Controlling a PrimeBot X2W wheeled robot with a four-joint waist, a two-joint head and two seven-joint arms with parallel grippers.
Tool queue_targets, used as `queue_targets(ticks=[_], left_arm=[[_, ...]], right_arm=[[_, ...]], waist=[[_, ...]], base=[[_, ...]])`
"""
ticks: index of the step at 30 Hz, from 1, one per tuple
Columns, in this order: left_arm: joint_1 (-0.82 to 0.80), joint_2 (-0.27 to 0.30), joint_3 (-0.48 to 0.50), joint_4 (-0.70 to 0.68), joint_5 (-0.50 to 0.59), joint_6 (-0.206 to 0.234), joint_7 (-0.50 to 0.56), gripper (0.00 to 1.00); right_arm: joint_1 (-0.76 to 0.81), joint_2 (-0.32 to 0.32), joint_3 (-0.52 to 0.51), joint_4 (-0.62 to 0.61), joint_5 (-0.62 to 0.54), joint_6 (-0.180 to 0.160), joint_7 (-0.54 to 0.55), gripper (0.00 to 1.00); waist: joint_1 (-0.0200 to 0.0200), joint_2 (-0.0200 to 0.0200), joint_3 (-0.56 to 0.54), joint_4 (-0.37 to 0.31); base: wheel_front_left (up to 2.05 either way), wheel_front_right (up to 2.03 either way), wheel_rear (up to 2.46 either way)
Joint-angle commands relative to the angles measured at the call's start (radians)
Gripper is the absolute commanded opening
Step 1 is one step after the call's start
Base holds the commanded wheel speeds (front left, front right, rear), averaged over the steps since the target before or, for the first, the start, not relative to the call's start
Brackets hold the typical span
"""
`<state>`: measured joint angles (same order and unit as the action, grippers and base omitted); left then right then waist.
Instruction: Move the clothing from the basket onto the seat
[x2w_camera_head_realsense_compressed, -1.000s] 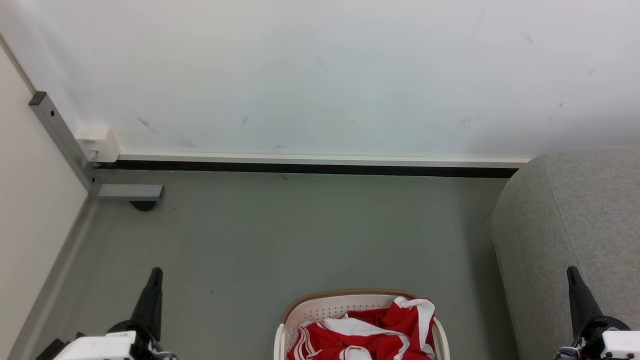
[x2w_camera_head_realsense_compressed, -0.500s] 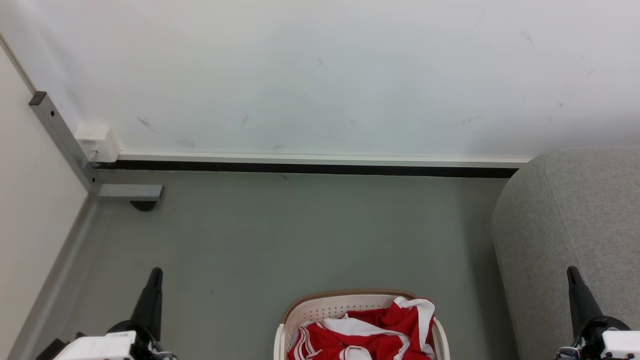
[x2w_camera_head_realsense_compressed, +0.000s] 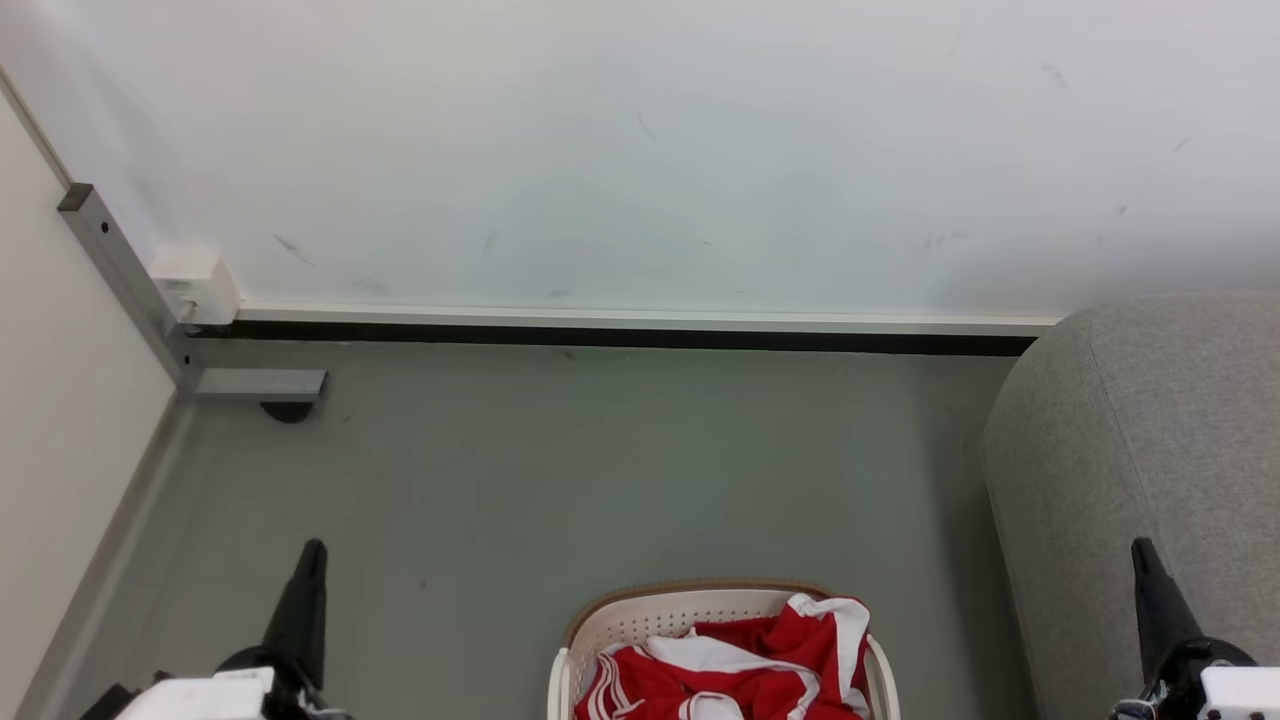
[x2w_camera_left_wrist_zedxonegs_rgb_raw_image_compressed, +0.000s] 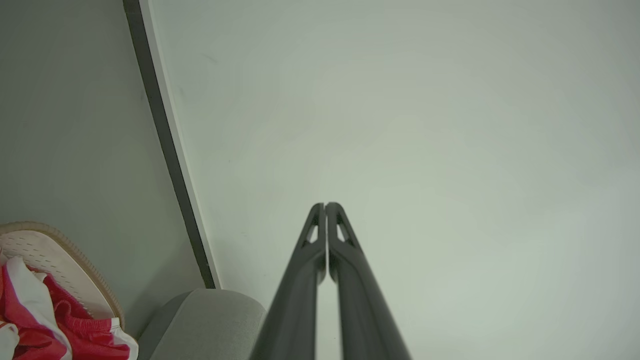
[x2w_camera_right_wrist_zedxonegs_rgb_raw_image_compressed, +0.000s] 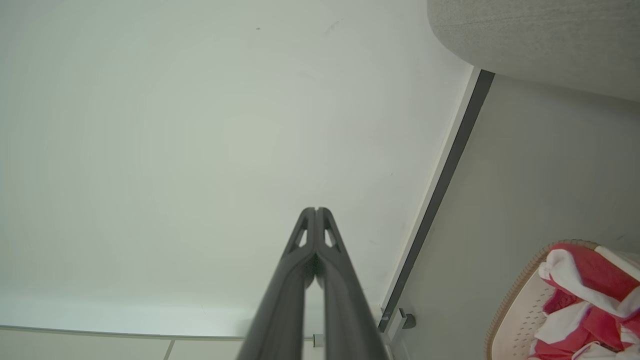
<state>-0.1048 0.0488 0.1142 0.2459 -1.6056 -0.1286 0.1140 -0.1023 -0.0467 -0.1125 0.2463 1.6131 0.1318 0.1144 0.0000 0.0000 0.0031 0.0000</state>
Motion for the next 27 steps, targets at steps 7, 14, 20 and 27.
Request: queue_targets(ticks=[7,14,20,27], left_arm=[[0.027,-0.008,-0.013,0.027,0.013,0.003,-0.018,1.00],[0.031,-0.006,-0.026,0.023,0.079,0.005,-0.053,1.00],[0.034,-0.005,-0.035,0.009,0.175,0.015,-0.081,1.00],[0.042,-0.004,-0.053,-0.015,0.295,0.036,-0.112,1.00]], right_arm=[[0.027,0.013,0.015,0.021,-0.011,0.000,-0.018,1.00],[0.031,0.009,0.030,0.006,-0.117,0.000,-0.053,1.00],[0.036,0.008,0.045,-0.019,-0.258,0.000,-0.081,1.00],[0.044,0.006,0.069,-0.051,-0.429,0.000,-0.112,1.00]], waist=[[0.0000,0.0000,0.000,0.000],[0.0000,0.0000,0.002,-0.001],[0.0000,0.0000,0.003,-0.002],[0.0000,0.0000,0.004,-0.002]], base=[[0.00,0.00,0.00],[0.00,0.00,0.00],[0.00,0.00,0.00],[0.00,0.00,0.00]])
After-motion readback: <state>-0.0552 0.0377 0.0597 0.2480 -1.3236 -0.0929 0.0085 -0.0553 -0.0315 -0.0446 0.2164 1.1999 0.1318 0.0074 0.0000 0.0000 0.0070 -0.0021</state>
